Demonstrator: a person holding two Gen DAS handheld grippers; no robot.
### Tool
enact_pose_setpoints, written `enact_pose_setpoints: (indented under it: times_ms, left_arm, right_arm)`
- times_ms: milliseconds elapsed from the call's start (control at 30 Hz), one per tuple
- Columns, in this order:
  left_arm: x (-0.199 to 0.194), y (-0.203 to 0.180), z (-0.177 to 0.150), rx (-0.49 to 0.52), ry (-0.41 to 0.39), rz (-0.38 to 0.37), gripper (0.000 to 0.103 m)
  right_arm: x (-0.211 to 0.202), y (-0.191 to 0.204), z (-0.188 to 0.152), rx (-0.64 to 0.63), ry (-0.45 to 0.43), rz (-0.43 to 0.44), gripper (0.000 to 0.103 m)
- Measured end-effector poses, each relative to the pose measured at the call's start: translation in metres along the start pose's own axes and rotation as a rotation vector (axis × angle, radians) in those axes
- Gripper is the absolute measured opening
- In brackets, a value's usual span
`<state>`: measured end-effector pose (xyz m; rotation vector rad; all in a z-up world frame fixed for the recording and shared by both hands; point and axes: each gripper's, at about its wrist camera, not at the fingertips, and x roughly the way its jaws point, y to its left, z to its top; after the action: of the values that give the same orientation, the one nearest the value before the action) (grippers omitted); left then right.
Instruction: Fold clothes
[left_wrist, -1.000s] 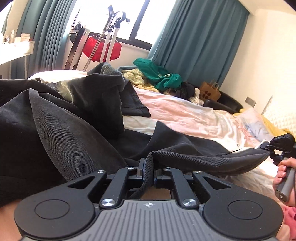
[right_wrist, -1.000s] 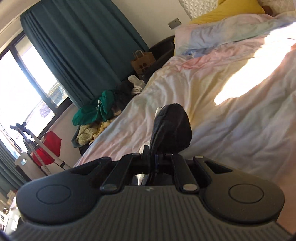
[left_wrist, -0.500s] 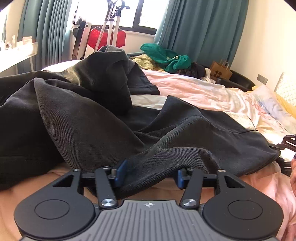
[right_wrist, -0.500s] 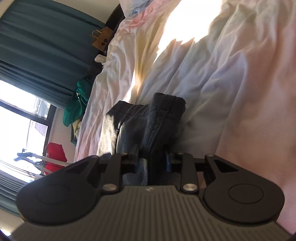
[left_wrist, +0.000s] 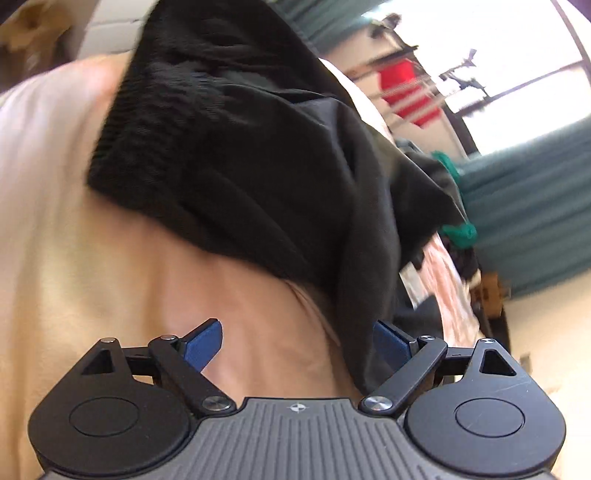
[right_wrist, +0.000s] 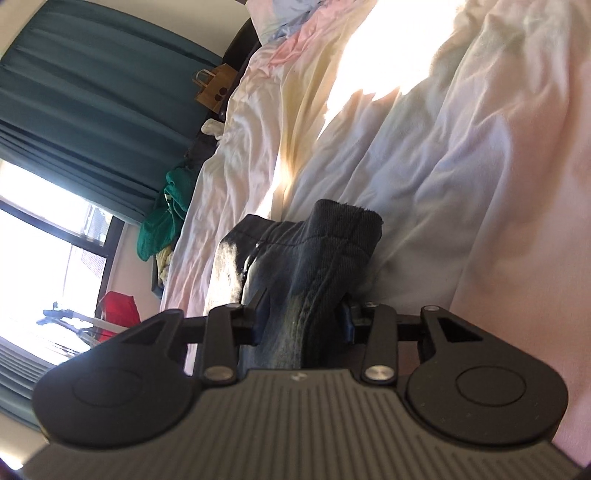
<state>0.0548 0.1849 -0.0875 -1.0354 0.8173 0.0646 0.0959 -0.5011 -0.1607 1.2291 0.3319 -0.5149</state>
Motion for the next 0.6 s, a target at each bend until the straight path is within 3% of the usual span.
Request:
enact_pose_setpoints:
  times_ms: [100,200,267,400,467,600]
  left_arm:
    - [0.0,0.028,0.014,-0.216,-0.073,-0.046,0.09]
    - [0.004,0.034,0.02,-0.284,-0.138,-0.082,0.087]
    - [0.008,0.032,0.022,-0.289,-0.161,-0.089,0.072]
    - [0.009,0.029,0.026,-0.304,-0.207,-0.053,0.039]
    - [0.007,0.029,0.03,-0.294,-0.224,-0.052,0.018]
    - [-0.017,0.01,0.043,-0.205,-0.257,-0.05,0.009]
  right_arm:
    - [0.007,-0.007,0.004,0.032,-0.005,0.011,0.038]
    - [0.013,-0.007,0.007,0.027,-0.011,0.027,0.038]
    - [0.016,-0.004,0.009,-0.01,-0.023,0.021,0.038]
    - [0.023,0.004,0.01,-0.114,-0.041,0.012,0.012]
    - [0.024,0.007,0.011,-0.157,-0.062,0.004,0.008]
    - [0.02,0.01,0.017,-0.17,-0.108,0.0,0.007]
